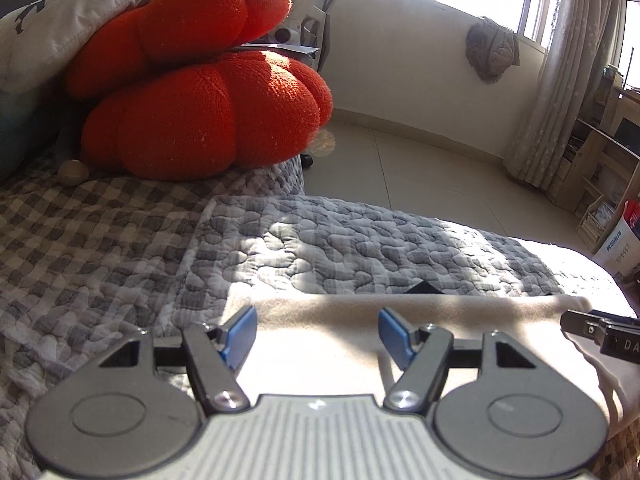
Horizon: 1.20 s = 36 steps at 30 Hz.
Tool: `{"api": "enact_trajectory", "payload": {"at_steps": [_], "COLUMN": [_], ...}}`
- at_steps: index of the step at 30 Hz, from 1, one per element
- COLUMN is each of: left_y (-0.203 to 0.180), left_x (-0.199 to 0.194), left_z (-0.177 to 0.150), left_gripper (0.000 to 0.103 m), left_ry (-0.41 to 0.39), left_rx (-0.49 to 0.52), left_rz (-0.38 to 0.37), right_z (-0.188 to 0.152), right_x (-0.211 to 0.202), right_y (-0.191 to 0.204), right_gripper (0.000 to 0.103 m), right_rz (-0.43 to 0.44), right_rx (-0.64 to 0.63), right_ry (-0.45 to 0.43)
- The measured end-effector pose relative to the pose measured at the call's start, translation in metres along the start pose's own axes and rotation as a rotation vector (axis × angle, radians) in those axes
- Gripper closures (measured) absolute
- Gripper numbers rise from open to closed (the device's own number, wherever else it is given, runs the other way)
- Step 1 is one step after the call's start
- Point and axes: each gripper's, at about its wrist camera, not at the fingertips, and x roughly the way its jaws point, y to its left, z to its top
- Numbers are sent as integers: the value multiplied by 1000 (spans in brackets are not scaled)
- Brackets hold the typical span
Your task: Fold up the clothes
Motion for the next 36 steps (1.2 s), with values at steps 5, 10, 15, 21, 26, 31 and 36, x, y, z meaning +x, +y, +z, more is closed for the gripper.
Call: {"api": "enact_trajectory", "payload": {"at_steps": [5, 10, 15, 21, 26, 31, 36], "left_y": [-8, -32, -47, -51, -53, -51, -48], "left_x": [-15, -14, -3, -2, -2, -2, -3], "left_z": [4, -4, -17, -22, -23, -23, -22], "left_gripper": [35, 34, 34, 32, 31, 31, 30], "left_ry": [-8, 6, 37, 30, 30, 33, 37], "left_rx": [-17, 66, 158, 214, 223, 224, 223], "left_rz": [-14, -33, -1, 26, 35, 36, 43], "right_z": [5, 7, 7, 5, 3, 1, -1], "right_x": [-10, -16, -16, -14, -13, -11, -11], "right_y": [16, 32, 38, 36, 34, 29, 25], "right_gripper": [40, 40, 40, 39, 39, 39, 39], "right_rz": [-19, -14, -36, -65, -111, -141, -152], "right_rx": [-21, -44, -65, -72, -98, -109, -110], "right_ry": [6, 16, 37, 56, 61, 75, 82]}}
